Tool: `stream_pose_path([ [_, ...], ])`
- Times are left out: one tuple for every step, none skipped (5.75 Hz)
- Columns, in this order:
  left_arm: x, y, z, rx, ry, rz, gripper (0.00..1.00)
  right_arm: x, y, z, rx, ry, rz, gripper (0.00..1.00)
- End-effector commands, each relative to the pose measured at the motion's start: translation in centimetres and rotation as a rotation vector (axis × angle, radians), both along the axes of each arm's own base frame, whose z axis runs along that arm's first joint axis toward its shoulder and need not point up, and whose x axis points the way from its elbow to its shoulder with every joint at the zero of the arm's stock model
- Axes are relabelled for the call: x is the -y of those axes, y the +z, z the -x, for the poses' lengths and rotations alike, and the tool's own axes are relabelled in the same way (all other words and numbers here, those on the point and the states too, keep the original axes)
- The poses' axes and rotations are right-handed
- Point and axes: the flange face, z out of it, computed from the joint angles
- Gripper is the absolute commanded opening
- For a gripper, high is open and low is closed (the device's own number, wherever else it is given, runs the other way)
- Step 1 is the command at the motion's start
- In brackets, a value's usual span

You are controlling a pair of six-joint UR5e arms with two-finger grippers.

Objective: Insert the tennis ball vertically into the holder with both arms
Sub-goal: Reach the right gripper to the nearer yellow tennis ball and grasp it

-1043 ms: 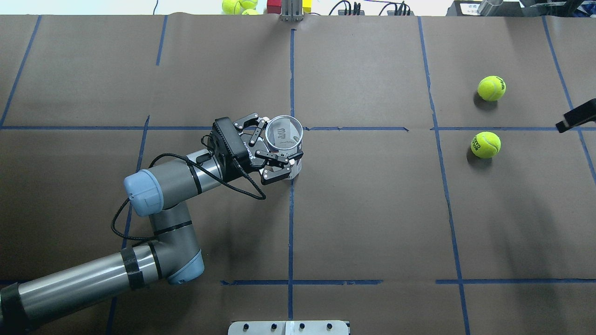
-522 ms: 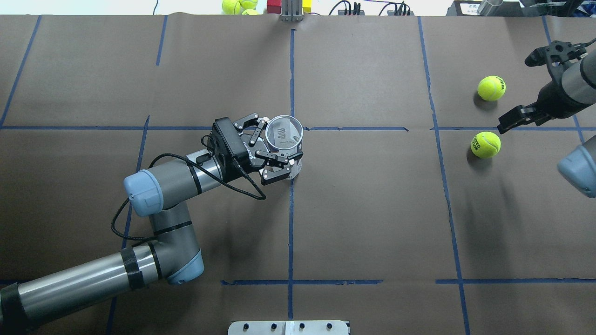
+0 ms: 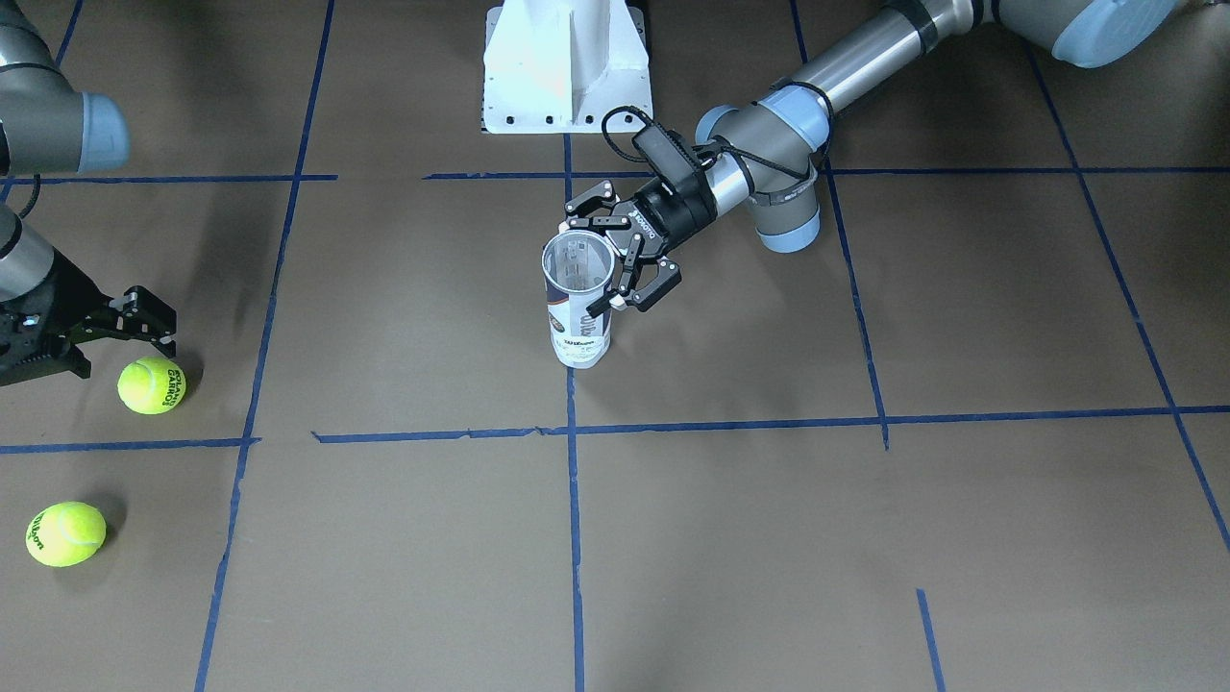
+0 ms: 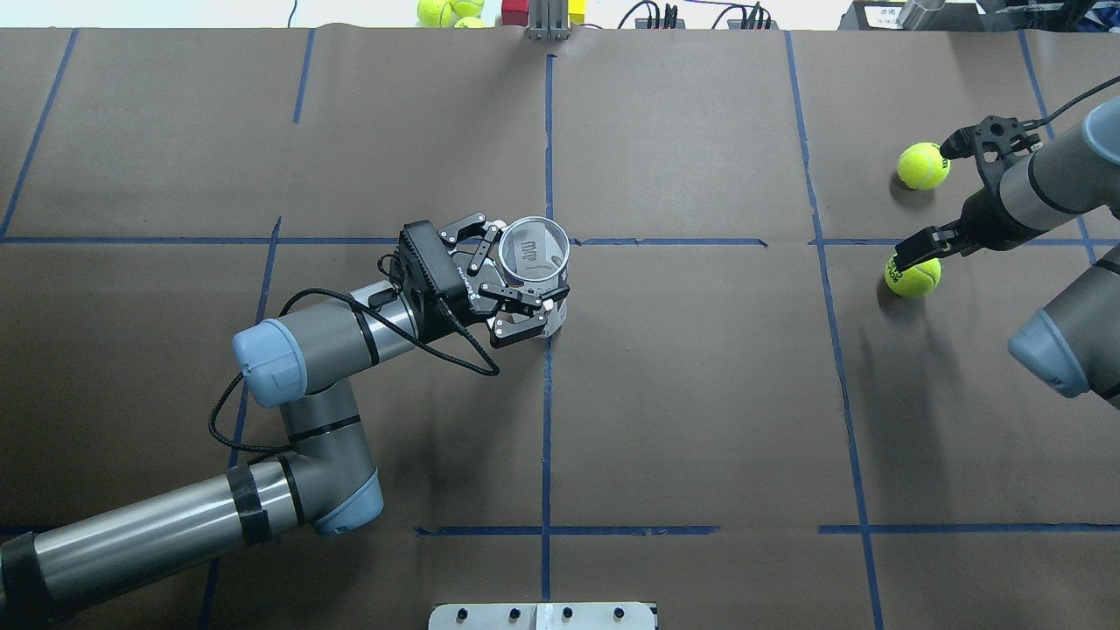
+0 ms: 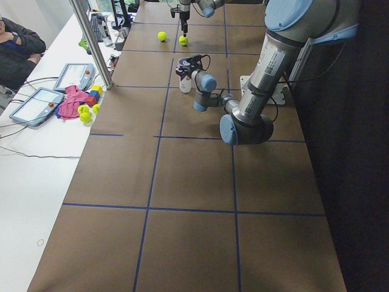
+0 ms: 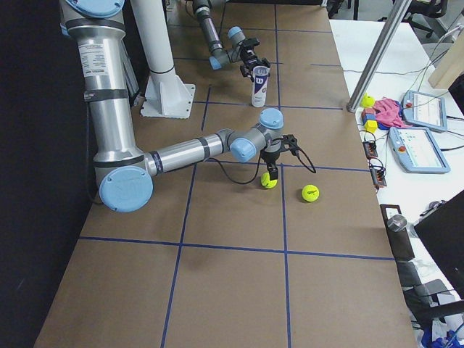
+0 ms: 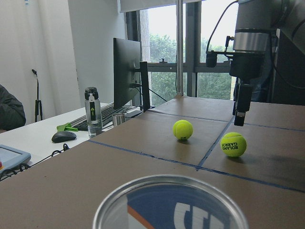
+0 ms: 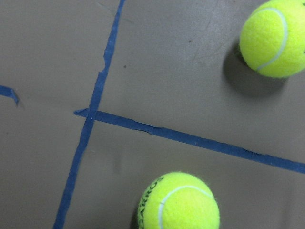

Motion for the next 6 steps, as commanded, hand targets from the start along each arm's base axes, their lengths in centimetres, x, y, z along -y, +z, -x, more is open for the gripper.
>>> stream_pose_path([
  [0.0, 0.0, 0.0, 0.0, -0.001, 0.0, 0.96, -0.2, 1.9, 1.9, -0.033, -0.003, -0.033, 1.0],
  [0.0, 0.0, 0.0, 0.0, 0.001, 0.0, 0.96, -0.3, 2.7, 2.6, -0.057, -0.009, -0.036, 1.0],
  [0.0, 0.0, 0.0, 0.0, -0.001, 0.0, 0.96, -0.4, 3.0, 3.2, -0.061, -0.02, -0.034, 1.0],
  [0.0, 0.0, 0.0, 0.0, 0.001, -0.001, 0.96, -0.4, 3.3, 3.9, -0.069, -0.027, -0.03, 0.99],
  [-0.1, 0.0, 0.0, 0.0, 0.002, -0.001, 0.96, -0.2, 2.7, 4.2, -0.058, -0.036, -0.04, 0.42],
  [0.0, 0.1, -0.1, 0.001, 0.001, 0.001, 0.96, -0.2, 1.7, 4.2, -0.047, -0.031, -0.05, 0.2],
])
